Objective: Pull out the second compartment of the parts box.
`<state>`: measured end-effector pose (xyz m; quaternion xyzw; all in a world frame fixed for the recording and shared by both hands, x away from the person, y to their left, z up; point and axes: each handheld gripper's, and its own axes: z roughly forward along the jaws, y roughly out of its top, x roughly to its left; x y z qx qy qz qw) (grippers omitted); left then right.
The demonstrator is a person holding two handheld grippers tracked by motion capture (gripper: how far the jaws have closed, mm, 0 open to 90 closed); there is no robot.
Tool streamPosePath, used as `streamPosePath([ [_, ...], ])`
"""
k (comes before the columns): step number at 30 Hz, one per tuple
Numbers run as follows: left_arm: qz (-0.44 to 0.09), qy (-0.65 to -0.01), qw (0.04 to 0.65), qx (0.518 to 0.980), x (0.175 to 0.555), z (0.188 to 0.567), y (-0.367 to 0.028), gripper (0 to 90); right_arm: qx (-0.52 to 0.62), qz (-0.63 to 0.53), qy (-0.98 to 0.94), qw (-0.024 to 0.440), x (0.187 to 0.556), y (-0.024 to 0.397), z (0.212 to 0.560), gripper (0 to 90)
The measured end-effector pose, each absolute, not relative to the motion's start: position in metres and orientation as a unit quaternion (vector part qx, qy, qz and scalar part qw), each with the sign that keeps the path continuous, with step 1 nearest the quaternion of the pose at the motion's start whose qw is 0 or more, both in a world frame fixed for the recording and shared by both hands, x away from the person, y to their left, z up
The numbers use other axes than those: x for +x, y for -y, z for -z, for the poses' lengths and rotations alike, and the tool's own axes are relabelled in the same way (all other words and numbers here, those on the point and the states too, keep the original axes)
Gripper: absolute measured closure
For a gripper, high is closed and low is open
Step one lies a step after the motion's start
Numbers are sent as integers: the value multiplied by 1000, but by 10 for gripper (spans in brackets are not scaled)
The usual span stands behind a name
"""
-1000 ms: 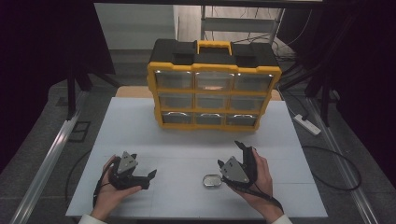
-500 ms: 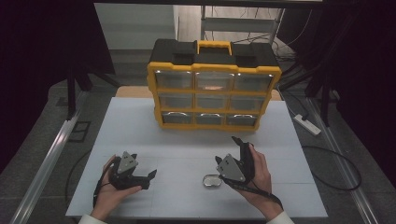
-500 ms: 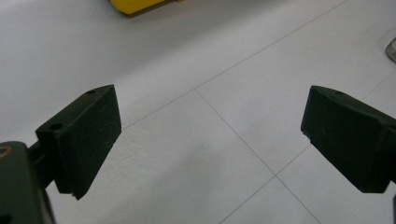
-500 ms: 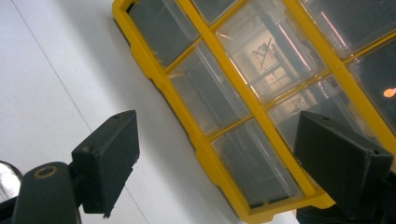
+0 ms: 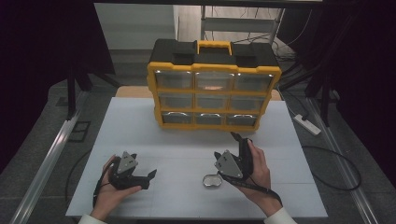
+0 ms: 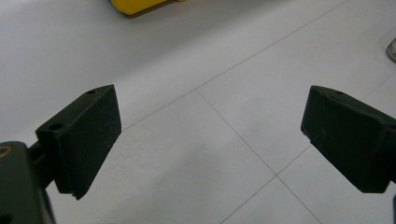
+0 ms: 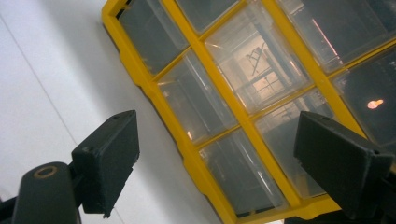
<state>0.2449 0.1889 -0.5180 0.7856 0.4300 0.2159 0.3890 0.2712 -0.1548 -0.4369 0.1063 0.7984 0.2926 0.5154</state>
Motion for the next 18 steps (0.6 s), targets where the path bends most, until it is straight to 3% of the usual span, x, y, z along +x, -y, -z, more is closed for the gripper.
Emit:
streamPosePath([
  [18,-216,-429,390,786,245,518,-189,57,102,-292,-789,531,280,151,421,140],
])
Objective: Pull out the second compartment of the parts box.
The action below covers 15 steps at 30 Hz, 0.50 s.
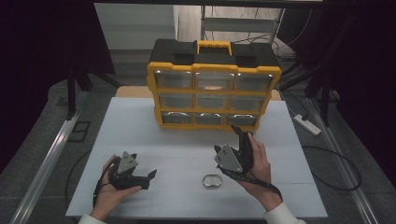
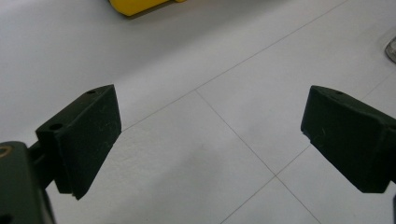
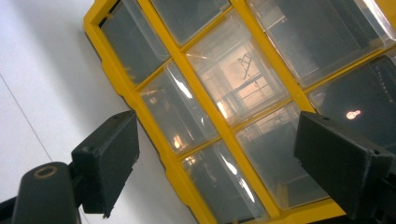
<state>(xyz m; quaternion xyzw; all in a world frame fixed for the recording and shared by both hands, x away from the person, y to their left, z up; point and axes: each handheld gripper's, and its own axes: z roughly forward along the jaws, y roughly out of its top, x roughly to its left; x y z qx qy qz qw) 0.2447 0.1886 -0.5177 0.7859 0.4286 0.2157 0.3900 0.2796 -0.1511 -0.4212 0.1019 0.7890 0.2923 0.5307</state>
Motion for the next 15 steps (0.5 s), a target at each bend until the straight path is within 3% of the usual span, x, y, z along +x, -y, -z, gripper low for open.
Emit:
streamPosePath([
  [15,-215,-426,389,788,245,518,-187,57,97,-293,-779,547,285,149,406,140],
])
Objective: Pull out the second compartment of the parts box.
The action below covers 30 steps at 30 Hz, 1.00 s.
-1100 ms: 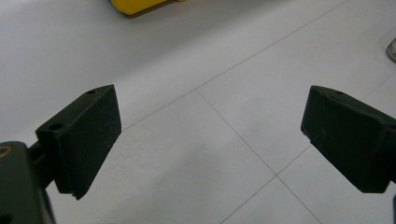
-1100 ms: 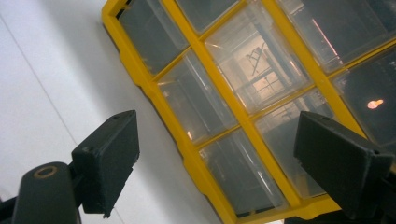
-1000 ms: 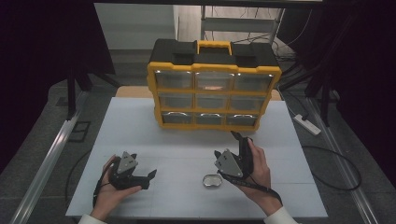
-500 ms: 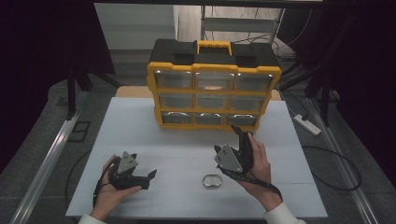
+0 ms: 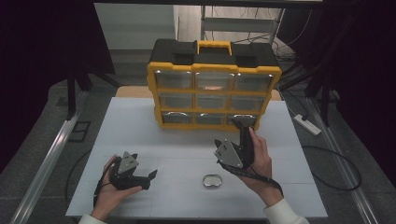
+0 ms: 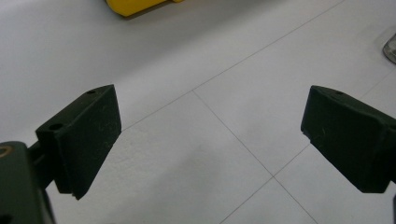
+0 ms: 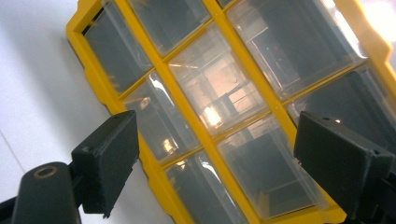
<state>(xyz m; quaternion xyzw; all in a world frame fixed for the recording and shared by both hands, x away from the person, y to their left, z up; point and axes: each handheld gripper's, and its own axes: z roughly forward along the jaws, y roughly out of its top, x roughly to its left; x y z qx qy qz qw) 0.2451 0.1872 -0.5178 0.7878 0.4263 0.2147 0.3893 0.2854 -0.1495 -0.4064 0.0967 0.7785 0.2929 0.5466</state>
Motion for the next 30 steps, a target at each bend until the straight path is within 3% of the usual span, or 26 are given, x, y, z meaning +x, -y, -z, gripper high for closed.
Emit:
streamPosePath([
  [30,-215,-424,389,789,245,518,-187,57,92,-292,-769,561,298,146,387,140],
])
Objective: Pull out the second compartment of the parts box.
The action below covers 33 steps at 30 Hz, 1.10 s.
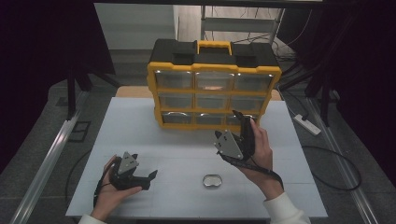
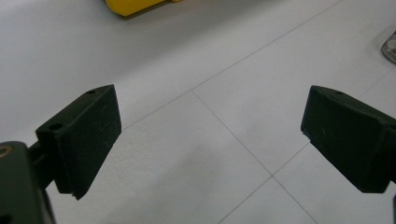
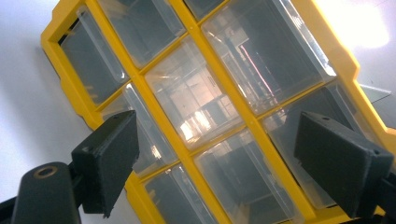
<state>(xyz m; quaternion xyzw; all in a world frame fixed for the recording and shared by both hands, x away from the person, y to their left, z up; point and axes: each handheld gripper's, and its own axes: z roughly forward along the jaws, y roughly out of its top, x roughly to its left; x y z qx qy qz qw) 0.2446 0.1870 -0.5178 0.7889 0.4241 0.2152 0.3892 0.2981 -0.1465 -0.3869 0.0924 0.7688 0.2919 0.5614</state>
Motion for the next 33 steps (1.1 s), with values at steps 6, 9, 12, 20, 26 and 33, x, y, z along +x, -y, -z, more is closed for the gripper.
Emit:
streamPosePath([
  [6,-216,-424,390,788,245,518,-187,57,97,-296,-765,564,300,148,381,140],
  [9,-216,-425,390,788,244,518,-187,57,99,-299,-763,564,301,149,378,140],
  [12,-215,-424,390,788,244,518,-187,57,101,-301,-761,565,301,150,376,140],
  [20,-213,-428,392,786,245,518,-188,57,99,-298,-760,568,305,149,375,140],
  [26,-224,-424,384,789,244,519,-188,57,105,-302,-755,572,311,149,372,141],
  [33,-224,-420,384,791,244,519,-187,57,106,-297,-753,578,319,147,369,142],
])
